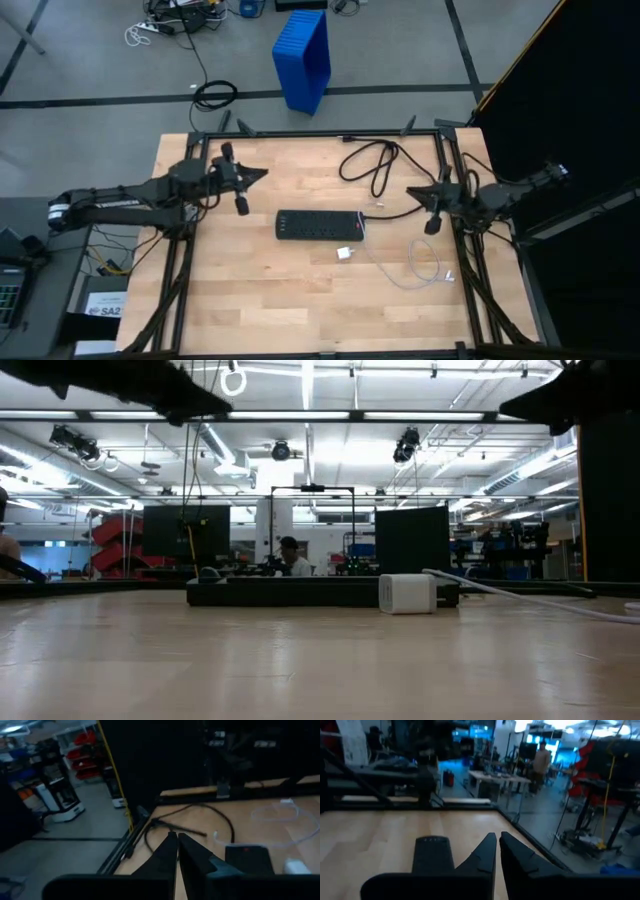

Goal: Insert USB
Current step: Return to Home Position

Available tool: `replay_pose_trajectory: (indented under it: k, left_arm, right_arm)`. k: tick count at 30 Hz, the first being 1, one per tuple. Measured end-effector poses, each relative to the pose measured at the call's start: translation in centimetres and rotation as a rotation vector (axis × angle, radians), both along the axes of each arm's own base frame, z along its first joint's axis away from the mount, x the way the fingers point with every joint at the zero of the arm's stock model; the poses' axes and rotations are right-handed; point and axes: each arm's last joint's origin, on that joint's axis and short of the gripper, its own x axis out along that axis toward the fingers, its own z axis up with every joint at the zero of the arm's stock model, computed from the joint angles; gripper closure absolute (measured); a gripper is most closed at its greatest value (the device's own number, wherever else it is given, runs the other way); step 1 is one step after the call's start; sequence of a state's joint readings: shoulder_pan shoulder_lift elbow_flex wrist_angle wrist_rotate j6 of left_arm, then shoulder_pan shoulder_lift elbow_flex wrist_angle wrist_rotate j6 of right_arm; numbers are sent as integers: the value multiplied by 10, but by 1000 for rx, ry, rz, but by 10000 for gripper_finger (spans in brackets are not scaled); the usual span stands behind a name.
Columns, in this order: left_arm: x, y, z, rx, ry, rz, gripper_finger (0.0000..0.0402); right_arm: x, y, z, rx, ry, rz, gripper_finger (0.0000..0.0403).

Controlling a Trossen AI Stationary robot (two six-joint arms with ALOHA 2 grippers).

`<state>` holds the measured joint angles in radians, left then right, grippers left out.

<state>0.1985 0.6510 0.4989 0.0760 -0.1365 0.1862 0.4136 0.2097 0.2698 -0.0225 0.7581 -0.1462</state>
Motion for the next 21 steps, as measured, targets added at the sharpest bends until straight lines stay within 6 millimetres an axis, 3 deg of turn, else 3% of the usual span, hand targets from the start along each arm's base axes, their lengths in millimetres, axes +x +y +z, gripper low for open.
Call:
replay_pose_trajectory:
  k: [11, 21]
  left_arm:
    - [-25, 8, -42, -61, -133, -16, 402]
    - [-33, 9, -94, -127, -251, -63, 402]
  right_arm:
    - [-20, -9, -5, 5, -26, -3, 403]
    - [-1, -5, -62, -17, -33, -58, 403]
